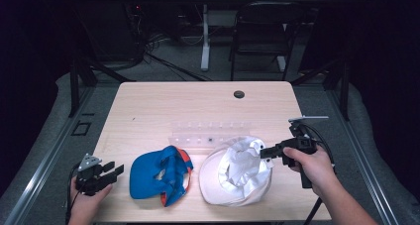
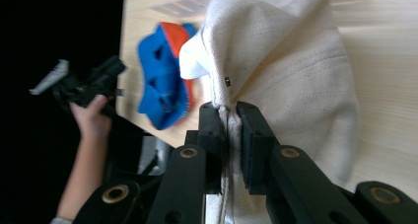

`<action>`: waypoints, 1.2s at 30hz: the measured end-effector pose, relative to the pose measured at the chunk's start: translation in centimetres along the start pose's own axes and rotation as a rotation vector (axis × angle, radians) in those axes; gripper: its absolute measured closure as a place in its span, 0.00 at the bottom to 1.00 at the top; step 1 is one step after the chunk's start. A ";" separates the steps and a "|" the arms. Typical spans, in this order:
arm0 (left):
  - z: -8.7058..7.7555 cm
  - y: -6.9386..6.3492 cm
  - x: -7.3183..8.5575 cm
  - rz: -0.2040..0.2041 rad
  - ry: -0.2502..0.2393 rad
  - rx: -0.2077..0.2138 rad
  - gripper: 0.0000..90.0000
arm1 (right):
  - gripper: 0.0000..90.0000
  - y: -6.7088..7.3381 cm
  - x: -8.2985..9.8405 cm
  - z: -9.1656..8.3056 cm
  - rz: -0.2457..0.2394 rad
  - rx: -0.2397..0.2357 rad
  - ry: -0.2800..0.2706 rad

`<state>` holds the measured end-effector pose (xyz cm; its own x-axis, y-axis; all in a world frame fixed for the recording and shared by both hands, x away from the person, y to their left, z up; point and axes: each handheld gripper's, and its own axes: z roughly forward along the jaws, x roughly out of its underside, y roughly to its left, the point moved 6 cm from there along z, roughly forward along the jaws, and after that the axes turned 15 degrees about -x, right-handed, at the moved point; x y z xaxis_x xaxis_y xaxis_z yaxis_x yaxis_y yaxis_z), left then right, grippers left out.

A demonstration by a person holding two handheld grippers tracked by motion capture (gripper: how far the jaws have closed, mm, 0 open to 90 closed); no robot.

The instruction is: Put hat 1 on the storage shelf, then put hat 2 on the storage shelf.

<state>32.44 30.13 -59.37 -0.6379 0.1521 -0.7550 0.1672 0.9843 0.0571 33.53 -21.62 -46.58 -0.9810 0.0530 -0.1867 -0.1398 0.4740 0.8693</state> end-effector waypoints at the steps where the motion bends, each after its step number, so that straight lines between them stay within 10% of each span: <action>1: 0.0 0.0 0.0 0.000 0.000 0.000 0.62 | 0.91 0.2 -0.1 0.2 0.001 -0.012 -0.021; 11: 0.1 0.0 0.0 -0.001 0.004 0.005 0.62 | 0.91 2.2 -0.9 0.4 -0.015 -0.136 -0.060; 31: -0.3 -0.6 0.0 0.029 0.005 0.005 0.59 | 0.91 6.3 -2.1 -0.5 -0.031 -0.202 -0.108; 36: -0.2 -0.8 0.2 0.034 0.003 0.010 0.58 | 0.91 6.2 -2.5 -0.7 0.042 -0.258 -0.126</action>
<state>31.98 29.38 -59.43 -0.6343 0.1855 -0.7505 0.1958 0.9777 0.0762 35.00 -19.43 -40.45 -0.9644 0.1843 -0.1894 -0.1449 0.2305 0.9622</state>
